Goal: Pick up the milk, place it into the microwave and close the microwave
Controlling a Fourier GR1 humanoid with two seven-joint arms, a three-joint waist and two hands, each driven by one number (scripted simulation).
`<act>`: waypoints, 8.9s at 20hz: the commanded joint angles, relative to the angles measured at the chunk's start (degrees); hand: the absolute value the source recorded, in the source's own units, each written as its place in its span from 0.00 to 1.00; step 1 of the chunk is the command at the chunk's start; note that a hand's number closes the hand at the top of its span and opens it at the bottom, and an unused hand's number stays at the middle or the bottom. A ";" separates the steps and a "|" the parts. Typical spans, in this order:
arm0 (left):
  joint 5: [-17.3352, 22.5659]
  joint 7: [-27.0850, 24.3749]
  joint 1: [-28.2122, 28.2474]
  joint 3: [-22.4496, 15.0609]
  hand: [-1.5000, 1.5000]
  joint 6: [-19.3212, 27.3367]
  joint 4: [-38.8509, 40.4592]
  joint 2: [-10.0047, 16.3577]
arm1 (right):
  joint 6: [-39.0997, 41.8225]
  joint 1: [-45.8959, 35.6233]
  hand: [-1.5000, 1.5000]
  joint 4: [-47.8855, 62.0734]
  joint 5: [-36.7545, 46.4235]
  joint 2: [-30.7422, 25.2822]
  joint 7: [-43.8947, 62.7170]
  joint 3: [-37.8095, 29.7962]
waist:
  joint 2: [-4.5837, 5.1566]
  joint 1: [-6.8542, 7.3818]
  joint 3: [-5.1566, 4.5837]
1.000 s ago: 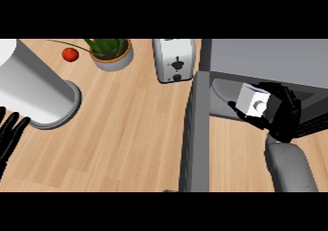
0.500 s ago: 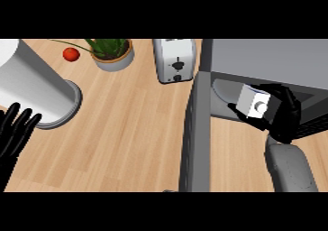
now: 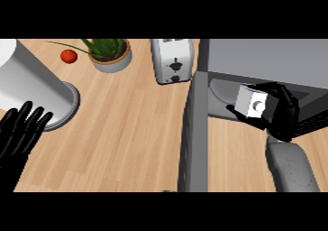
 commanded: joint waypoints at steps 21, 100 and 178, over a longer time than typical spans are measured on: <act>-6.03 0.47 -1.00 -8.34 0.00 0.52 3.71 -3.44 | 14.24 -9.36 0.00 18.40 -6.81 1.52 12.81 -0.34 | 1.80 -4.93 1.14; 24.46 -24.29 -55.80 -58.83 1.00 63.95 64.82 -3.47 | 46.72 30.54 0.00 -54.39 -41.61 -14.02 37.82 7.72 | 3.78 -25.82 0.55; 45.40 -43.07 -66.14 -67.29 1.00 60.96 84.51 -3.47 | 51.80 19.98 0.00 -57.21 -67.78 -27.79 49.06 0.84 | 4.92 -28.81 1.22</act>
